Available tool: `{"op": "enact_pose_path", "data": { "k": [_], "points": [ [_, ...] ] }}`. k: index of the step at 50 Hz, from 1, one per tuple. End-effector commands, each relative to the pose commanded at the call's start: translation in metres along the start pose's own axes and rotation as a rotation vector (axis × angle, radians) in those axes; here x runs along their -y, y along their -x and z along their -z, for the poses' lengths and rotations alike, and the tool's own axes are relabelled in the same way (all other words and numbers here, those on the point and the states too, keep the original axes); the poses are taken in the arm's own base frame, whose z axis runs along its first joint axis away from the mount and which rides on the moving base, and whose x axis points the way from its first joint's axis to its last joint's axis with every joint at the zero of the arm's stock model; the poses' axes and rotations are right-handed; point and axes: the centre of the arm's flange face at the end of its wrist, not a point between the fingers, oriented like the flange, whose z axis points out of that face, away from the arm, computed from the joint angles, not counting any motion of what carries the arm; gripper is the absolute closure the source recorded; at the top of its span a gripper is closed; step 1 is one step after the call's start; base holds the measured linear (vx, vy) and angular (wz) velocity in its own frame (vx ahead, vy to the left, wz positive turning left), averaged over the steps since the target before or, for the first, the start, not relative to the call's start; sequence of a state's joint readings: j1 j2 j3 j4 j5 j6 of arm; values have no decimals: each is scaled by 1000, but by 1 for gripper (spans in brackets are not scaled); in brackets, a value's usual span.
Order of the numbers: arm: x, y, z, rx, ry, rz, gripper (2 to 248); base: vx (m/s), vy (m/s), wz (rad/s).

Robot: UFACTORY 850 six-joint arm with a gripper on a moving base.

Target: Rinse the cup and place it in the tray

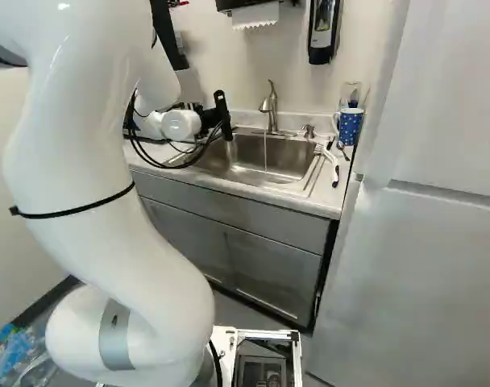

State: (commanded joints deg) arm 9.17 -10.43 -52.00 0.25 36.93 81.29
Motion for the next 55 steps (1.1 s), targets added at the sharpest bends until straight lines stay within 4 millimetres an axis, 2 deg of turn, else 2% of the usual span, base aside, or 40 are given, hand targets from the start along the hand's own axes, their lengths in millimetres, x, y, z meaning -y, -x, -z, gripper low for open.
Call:
{"op": "enact_pose_path", "data": {
  "k": [55],
  "points": [
    [0,0,0,0,0,579,124,0,0,0]
  ]
}}
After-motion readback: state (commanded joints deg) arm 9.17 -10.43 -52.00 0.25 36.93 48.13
